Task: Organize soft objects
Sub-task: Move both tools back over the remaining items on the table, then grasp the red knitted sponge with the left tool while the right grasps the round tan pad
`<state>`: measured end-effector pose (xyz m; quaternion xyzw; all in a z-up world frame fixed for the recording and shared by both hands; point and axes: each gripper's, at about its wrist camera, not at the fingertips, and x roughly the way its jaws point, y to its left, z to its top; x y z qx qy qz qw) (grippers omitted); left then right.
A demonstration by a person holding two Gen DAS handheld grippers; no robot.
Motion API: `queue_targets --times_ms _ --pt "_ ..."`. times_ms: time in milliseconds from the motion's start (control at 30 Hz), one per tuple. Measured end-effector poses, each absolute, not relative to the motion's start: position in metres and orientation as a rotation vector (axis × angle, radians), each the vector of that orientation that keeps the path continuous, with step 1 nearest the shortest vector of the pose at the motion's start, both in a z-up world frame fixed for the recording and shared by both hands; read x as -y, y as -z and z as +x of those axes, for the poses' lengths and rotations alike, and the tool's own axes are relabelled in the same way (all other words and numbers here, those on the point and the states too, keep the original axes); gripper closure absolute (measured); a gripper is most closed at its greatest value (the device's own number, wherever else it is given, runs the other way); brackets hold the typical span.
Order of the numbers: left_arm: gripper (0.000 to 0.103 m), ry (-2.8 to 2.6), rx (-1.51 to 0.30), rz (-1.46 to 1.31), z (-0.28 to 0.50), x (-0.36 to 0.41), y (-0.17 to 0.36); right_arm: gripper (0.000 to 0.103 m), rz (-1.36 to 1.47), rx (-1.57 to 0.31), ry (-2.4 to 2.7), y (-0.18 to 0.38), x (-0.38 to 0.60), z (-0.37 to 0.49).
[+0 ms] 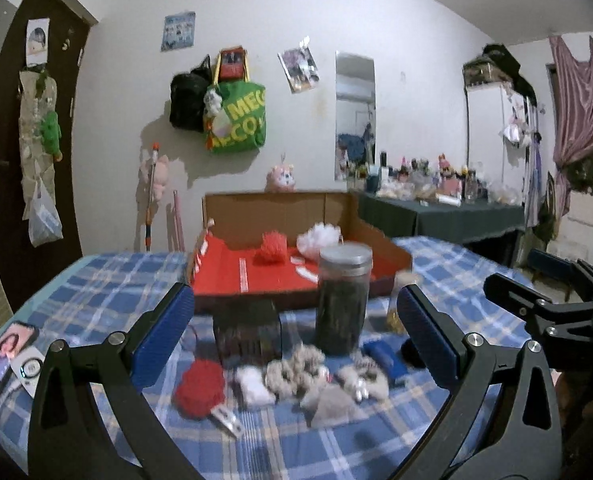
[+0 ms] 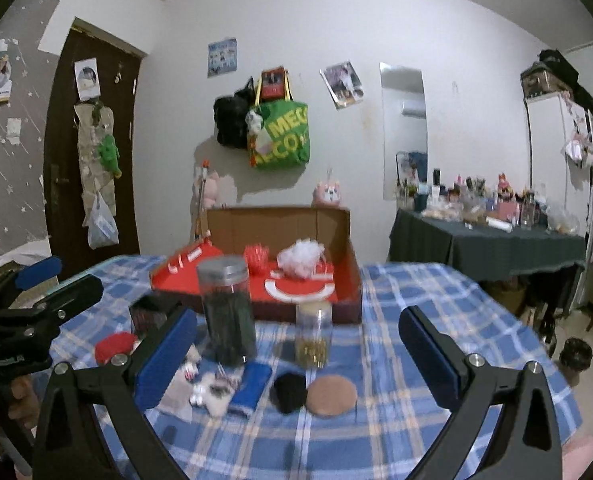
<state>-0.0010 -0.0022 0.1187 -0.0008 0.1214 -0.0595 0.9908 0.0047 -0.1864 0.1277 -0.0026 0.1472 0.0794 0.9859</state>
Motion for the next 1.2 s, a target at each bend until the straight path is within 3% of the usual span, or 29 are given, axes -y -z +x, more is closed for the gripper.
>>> queue_targets --times_ms 500,1200 --pt "0.0 0.1 -0.469 -0.053 0.026 -0.004 -0.055 0.0 0.055 -0.505 -0.148 -0.063 0.19 0.03" --pt "0.0 0.076 -0.616 -0.062 0.053 -0.053 -0.047 0.0 0.027 -0.677 -0.182 -0.045 0.217 0.066"
